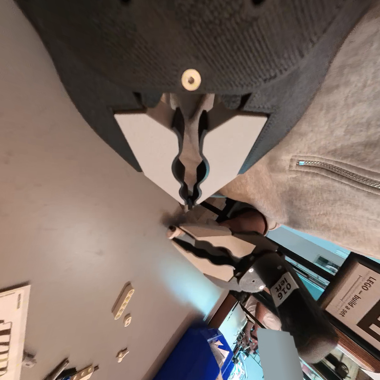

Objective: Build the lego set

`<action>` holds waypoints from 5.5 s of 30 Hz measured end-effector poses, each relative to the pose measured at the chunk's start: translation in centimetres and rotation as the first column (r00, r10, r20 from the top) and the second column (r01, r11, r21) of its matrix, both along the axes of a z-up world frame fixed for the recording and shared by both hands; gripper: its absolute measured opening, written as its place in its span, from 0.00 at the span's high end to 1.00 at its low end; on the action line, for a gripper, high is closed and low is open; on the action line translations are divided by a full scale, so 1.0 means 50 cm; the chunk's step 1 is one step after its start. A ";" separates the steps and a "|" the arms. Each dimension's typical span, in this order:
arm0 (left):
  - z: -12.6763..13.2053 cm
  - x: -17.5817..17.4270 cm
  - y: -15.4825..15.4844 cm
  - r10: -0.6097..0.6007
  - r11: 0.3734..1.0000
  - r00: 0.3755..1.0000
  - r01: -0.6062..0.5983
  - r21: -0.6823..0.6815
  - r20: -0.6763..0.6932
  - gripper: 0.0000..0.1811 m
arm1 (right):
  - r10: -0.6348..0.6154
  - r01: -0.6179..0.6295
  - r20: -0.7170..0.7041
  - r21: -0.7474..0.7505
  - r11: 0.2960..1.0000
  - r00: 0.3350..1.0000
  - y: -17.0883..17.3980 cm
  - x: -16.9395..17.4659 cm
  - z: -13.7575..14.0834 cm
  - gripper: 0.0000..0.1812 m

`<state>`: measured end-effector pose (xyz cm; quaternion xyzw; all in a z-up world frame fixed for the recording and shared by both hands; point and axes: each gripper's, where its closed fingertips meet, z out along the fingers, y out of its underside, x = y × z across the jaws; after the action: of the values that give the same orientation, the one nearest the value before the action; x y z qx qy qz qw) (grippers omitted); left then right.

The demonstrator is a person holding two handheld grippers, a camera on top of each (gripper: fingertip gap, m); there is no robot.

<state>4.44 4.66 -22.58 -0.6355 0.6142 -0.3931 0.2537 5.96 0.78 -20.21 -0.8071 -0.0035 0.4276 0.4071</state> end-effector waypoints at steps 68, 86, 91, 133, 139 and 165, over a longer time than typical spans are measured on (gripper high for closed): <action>0.073 -0.065 -0.051 0.354 0.362 0.901 0.117 -0.925 0.252 0.97 | 0.116 -0.129 0.081 0.170 0.977 0.990 0.029 -0.063 0.037 0.99; 0.140 -0.027 -0.062 0.003 0.799 0.892 0.269 -0.537 0.451 0.98 | 0.234 -0.228 -0.022 0.165 0.960 0.972 0.022 -0.025 0.095 0.99; 0.135 -0.009 -0.049 0.013 0.774 0.894 0.274 -0.571 0.447 0.98 | 0.218 -0.214 0.001 0.192 0.958 0.976 0.040 -0.004 0.103 0.99; 0.114 0.011 -0.028 0.016 0.731 0.912 0.270 -0.627 0.411 0.98 | 0.216 -0.203 -0.207 0.086 0.975 0.954 0.052 0.016 0.074 0.99; 0.112 0.012 -0.029 0.013 0.731 0.913 0.269 -0.627 0.407 0.98 | 0.213 -0.198 -0.220 0.086 0.976 0.952 0.052 0.017 0.077 0.99; 0.097 0.014 -0.029 -0.001 0.756 0.927 0.247 -0.606 0.376 0.98 | 0.150 -0.170 -0.358 -0.025 0.985 0.922 0.052 0.018 0.062 0.99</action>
<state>5.16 3.21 -17.75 -0.5596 0.4278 -0.7029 0.0992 6.87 3.36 -17.10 -0.7247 0.0160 0.5979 0.3422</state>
